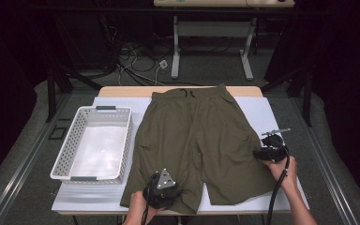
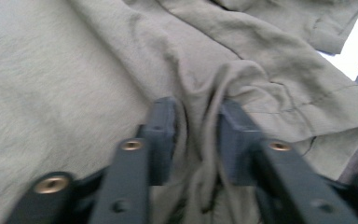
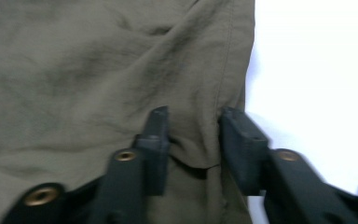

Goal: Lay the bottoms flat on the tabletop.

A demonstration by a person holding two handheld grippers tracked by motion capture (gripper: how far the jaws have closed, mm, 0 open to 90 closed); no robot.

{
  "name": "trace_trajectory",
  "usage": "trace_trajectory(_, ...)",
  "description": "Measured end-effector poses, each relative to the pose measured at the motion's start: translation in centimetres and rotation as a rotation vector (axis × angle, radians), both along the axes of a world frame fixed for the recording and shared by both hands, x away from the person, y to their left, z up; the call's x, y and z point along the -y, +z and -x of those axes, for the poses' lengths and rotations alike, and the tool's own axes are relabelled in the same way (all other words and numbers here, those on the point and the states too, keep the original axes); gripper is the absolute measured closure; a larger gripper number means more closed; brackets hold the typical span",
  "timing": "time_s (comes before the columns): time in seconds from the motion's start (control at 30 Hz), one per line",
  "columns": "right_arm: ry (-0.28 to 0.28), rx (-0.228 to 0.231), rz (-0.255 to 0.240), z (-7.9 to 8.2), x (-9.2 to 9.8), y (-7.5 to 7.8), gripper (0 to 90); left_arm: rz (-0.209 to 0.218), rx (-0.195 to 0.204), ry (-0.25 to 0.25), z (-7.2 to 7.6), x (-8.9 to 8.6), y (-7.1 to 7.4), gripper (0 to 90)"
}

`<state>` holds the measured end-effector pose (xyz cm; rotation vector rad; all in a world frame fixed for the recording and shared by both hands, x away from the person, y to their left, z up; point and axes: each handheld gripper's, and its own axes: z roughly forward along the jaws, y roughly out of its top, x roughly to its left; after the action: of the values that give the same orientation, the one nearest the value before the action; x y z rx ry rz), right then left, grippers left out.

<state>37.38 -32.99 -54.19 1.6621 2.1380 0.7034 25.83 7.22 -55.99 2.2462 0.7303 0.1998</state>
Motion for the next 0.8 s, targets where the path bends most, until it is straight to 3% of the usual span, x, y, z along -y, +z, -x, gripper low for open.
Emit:
trace_trajectory(0.1, -0.006, 0.019, -0.007, 0.4, 0.1, -0.1, 85.0, 0.008, 0.002, -0.026, -0.1, 0.0, 0.0, 84.5)
trace_trajectory(0.17, -0.016, 0.034, -0.018, 0.6, 0.3, -0.2, 88.4, 0.007, 0.0, -0.031, 0.0, -0.1, 0.0, 87.3)
trace_trajectory(0.43, -0.012, 0.07, -0.02, 2.3, 0.5, 0.9, 89.7, 0.008, 0.04, -0.051, 0.6, -0.3, 0.7, 88.4)
trace_trajectory(0.57, 0.001, 0.085, 0.007, 2.9, 0.4, 1.2, 89.8, 0.006, 0.056, -0.053, 1.0, -0.6, 0.9, 88.5)
trace_trajectory(0.8, -0.008, 0.106, 0.031, 3.7, 0.6, 1.8, 89.8, 0.007, 0.056, -0.059, 1.8, -1.1, 1.0, 88.4)
